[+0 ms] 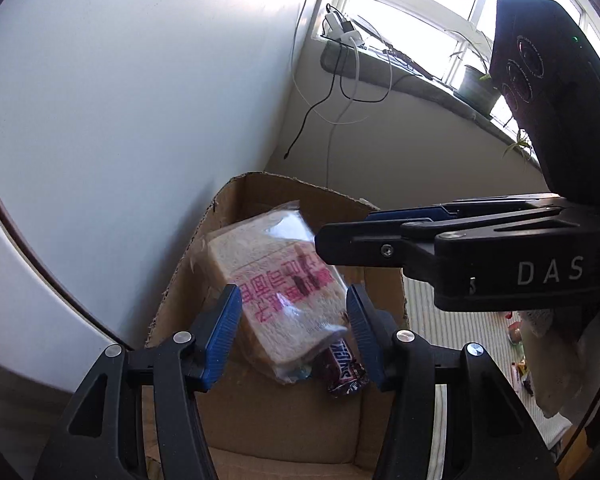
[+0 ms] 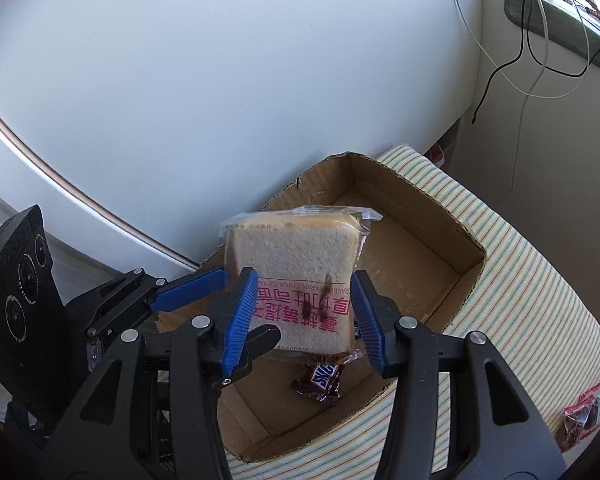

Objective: Organize snacks
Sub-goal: 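Carry the bread loaf into the cardboard box and open the right tool, then move both tools back toward the remaining snacks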

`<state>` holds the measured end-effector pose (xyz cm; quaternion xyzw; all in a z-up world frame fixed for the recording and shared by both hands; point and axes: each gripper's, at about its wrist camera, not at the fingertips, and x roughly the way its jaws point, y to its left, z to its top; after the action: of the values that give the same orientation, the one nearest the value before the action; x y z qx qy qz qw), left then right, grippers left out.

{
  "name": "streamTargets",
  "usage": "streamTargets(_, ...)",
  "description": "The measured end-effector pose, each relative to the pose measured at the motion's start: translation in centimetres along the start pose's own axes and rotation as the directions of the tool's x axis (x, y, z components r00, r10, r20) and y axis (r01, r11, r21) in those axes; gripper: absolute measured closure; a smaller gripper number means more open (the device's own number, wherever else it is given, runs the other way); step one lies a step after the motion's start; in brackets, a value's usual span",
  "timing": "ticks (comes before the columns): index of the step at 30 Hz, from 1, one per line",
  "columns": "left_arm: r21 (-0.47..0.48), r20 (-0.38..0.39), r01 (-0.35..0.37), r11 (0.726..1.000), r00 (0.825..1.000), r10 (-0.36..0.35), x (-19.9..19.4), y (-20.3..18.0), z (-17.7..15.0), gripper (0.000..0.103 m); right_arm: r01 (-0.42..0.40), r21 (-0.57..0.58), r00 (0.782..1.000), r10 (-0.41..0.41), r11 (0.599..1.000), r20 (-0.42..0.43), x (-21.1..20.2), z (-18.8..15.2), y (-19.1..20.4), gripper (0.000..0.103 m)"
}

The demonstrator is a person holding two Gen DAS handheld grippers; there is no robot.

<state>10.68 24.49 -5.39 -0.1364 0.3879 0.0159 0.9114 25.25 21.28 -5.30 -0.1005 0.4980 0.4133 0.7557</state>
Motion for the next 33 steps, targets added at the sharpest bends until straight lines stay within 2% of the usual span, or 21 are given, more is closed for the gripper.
streamTargets(12, 0.127, 0.072, -0.054, 0.99, 0.996, 0.045, -4.1, -3.4, -1.2, 0.047, 0.079, -0.019, 0.996, -0.078, 0.997, 0.041, -3.6, -1.7, -0.6, 0.051)
streamTargets(15, 0.162, 0.089, -0.06, 0.985, 0.995, 0.046, -4.9, -4.7, -1.6, 0.047, 0.107, -0.027, 0.993, -0.105, 0.994, 0.056, -5.1, -2.6, -0.5, 0.046)
streamTargets(20, 0.208, 0.092, -0.046, 0.977, 0.995, 0.027, -5.5, -7.2, -2.3, 0.032, 0.156, -0.046, 0.984, -0.152, 0.987, 0.089, -7.8, -4.8, -0.9, 0.044)
streamTargets(23, 0.223, 0.089, -0.021, 0.975, 0.996, 0.001, -5.8, -8.7, -2.9, 0.032, 0.197, -0.044, 0.975, -0.191, 0.98, 0.115, -9.8, -6.6, -1.7, 0.043)
streamTargets(25, 0.233, 0.083, 0.004, 0.972, 0.996, -0.024, -5.8, -9.8, -3.3, 0.032, 0.213, -0.022, 0.969, -0.208, 0.977, 0.13, -11.4, -8.1, -2.7, 0.03)
streamTargets(29, 0.27, 0.06, 0.065, 0.961, 0.995, -0.084, -5.4, -12.4, -4.2, 0.032, 0.256, 0.04, 0.949, -0.259, 0.966, 0.179, -15.2, -11.8, -5.8, 0.03)
streamTargets(33, 0.304, 0.028, 0.132, 0.944, 0.989, -0.148, -4.4, -15.5, -5.1, 0.032, 0.344, 0.089, 0.91, -0.356, 0.935, 0.211, -19.0, -16.3, -9.0, 0.03)
